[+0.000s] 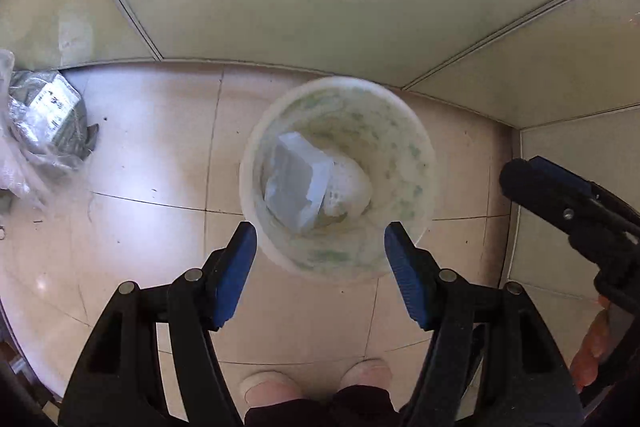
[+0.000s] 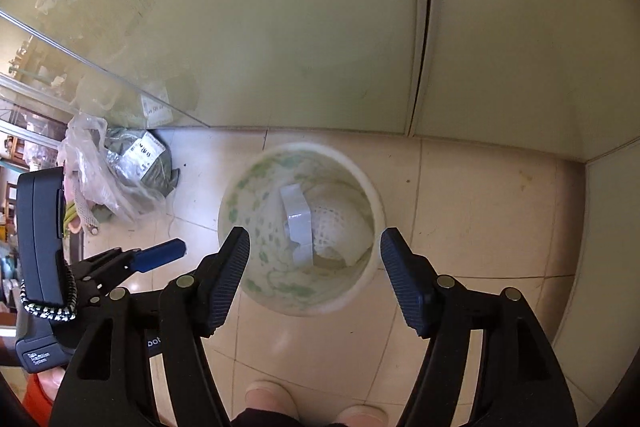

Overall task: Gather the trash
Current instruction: 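Open both grippers over the bin, dropping the tray and foam net in, then raise both tools back toward the counter items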

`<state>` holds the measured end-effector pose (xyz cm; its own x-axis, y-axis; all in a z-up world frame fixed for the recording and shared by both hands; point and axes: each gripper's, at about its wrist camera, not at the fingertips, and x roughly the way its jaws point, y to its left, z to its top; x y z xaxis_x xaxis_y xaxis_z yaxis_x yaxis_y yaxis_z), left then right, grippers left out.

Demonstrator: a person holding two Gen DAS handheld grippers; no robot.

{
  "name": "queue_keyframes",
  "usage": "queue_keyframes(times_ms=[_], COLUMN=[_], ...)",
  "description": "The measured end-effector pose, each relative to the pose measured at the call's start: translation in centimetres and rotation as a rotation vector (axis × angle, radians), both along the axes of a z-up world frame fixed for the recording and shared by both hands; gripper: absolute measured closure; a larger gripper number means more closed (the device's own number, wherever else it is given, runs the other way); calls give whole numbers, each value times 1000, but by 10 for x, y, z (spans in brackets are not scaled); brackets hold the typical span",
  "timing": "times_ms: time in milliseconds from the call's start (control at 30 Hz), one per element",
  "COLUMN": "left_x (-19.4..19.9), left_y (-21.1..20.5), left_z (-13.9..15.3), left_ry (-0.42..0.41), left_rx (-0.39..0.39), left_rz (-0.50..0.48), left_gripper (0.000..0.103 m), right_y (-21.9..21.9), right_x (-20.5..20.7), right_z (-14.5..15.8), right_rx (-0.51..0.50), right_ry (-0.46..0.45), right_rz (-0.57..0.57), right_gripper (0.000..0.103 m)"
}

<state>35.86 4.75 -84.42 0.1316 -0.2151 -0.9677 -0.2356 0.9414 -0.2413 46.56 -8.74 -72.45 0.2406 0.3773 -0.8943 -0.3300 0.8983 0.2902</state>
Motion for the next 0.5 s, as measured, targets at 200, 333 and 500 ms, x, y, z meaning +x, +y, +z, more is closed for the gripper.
queue_keyframes(times_ms=[200, 333, 500], left_x=[-6, -13, -26], left_y=[6, 9, 17], left_z=[64, 141, 257], left_ry=[-24, -53, -108], left_rx=[47, 79, 101], left_rz=[16, 25, 44], left_gripper=[37, 37, 37], right_y=[-3, -12, -21], right_x=[-13, -27, -52], right_z=[47, 107, 204], right_rx=[-3, -2, 16], right_ry=[-7, -19, -50], right_rz=[-12, -17, -32], right_gripper=[38, 39, 39])
